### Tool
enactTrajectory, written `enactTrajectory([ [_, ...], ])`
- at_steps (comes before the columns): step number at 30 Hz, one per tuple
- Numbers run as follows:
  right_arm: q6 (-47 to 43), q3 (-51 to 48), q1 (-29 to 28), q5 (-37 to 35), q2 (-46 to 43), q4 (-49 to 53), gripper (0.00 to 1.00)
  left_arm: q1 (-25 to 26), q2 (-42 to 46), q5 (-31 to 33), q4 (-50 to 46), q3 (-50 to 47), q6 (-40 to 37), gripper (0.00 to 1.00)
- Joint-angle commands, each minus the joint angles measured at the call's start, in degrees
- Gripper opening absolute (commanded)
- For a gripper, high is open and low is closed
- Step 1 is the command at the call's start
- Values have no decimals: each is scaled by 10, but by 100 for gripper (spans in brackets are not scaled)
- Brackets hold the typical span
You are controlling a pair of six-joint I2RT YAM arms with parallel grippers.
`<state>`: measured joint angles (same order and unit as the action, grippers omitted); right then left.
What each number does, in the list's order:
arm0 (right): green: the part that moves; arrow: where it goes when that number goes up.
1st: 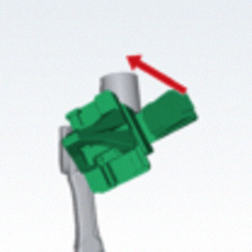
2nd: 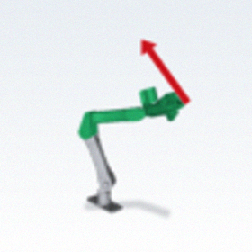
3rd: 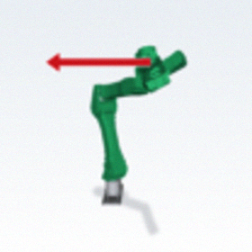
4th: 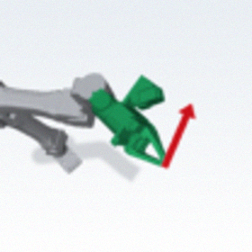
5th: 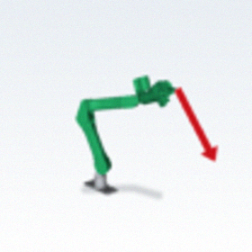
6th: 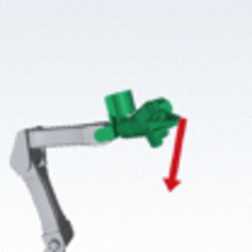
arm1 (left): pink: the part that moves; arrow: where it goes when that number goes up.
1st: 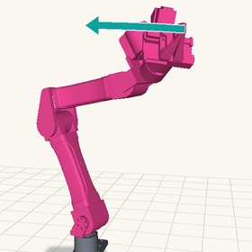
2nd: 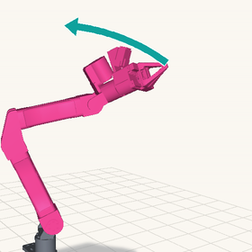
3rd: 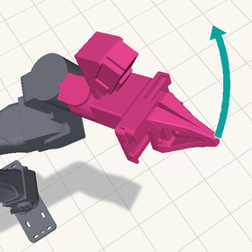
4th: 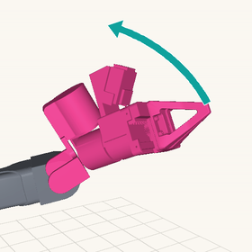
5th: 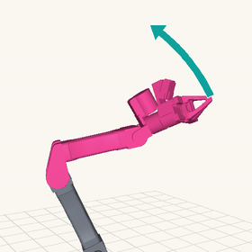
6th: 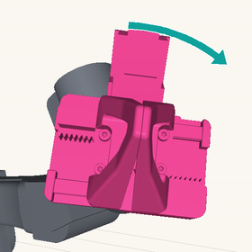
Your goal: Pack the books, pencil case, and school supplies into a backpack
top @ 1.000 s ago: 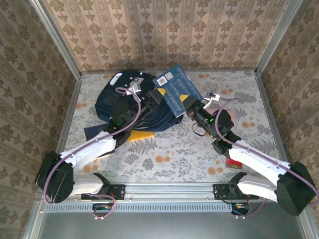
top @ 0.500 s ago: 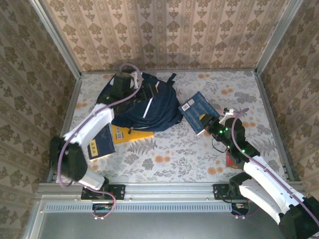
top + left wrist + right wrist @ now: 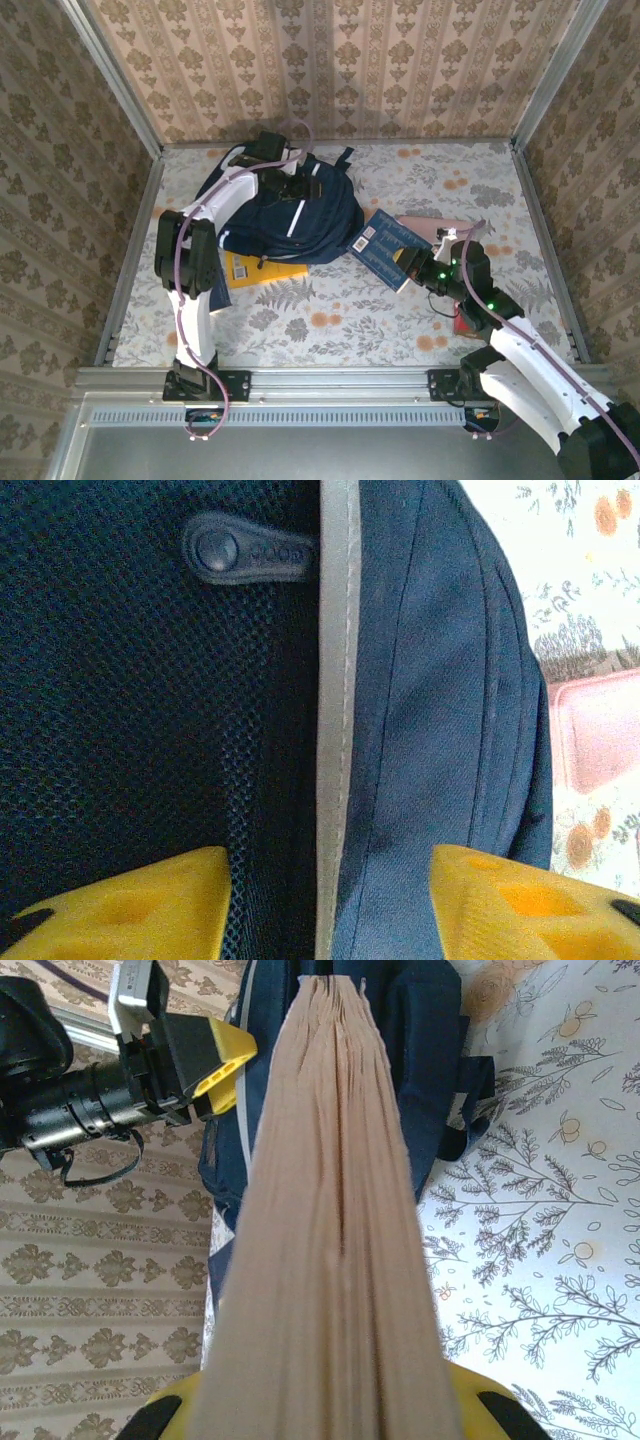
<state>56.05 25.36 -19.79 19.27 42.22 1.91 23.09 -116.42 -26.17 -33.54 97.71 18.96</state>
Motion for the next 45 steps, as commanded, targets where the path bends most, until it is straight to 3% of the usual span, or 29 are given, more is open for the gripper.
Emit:
enactTrajectory([
  [1,-21,-7,5,20,-11,-2,0,-3,-9,-75,-2,5,-14,48],
  [5,-22,-5,7,20,0,-6,0,-3,-10,-136,31,-15,-4,28],
  [9,-20,1,8,20,10,-10,0,-4,-18,-140,32,-23,-6,19],
  [18,-23,8,9,24,17,-9,0,2,-24,-136,12,-19,-16,24],
  [25,-19,4,10,22,13,-11,0,12,-60,-94,-68,26,-56,33],
  [27,-16,0,9,20,14,-17,0,15,-69,-84,-79,36,-61,29],
  [31,-3,-12,14,12,24,-31,0,26,-71,-56,-115,70,-83,3],
  [32,-2,-10,17,10,25,-30,0,27,-63,-46,-125,80,-92,0],
  [41,-20,53,41,15,60,-12,0,40,51,19,-206,163,-125,0],
  [45,-20,76,42,35,98,-32,0,39,105,4,-212,153,-133,0],
])
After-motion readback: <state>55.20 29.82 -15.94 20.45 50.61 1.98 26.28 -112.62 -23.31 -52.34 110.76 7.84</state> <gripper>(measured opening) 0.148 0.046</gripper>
